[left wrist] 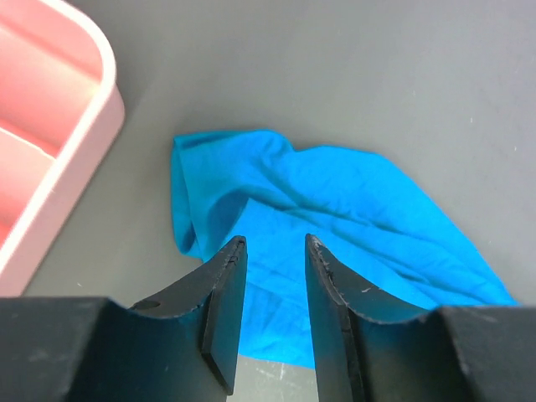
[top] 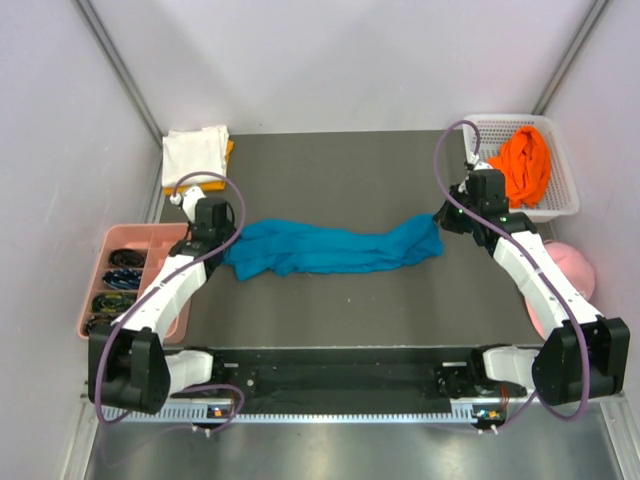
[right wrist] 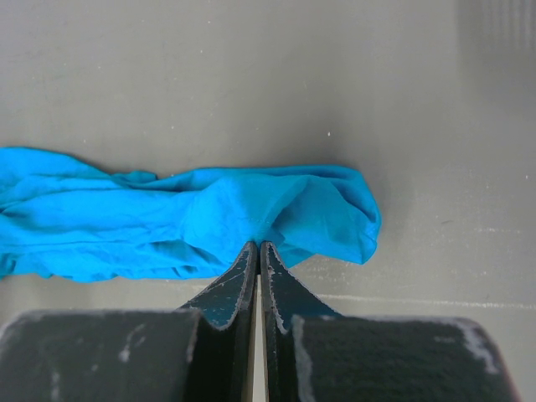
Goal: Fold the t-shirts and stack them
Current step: Flatten out the tshirt
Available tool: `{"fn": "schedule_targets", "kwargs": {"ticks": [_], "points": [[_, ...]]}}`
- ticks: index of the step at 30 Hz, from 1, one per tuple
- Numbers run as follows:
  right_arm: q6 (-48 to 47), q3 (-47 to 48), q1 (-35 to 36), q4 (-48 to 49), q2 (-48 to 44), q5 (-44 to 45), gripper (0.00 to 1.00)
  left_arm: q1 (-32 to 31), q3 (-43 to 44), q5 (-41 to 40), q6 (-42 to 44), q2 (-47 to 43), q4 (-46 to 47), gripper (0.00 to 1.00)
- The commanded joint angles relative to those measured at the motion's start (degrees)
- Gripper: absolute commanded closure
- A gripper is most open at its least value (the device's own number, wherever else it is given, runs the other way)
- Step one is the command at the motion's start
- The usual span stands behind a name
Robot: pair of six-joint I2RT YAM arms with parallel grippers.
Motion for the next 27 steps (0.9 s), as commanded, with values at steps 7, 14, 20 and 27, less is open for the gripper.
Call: {"fn": "schedule_targets", "kwargs": {"ticks": [7, 14, 20, 27], "points": [[-0.1, 0.18, 0.08, 1.85, -0.74, -0.47, 1.0, 0.16, -5.77, 2.89, -3.24, -1.97, -1.1, 0.59], [-0.1, 0.0, 0.08, 2.03, -0.38, -0.65, 1.0, 0.07, -9.2, 3.86, -4.82, -1.01, 1.18, 0.58], [-0.28, 0.09, 0.0, 1.68, -0.38, -0.3, 1.0, 0.16, -9.82, 3.16, -4.82, 0.3, 3.47, 0.58], [-0.45, 0.35, 0.08, 1.41, -0.3, 0.05, 1.0, 0.16, -10.08, 2.36, -4.65, 2.59, 5.23, 0.58]]}}
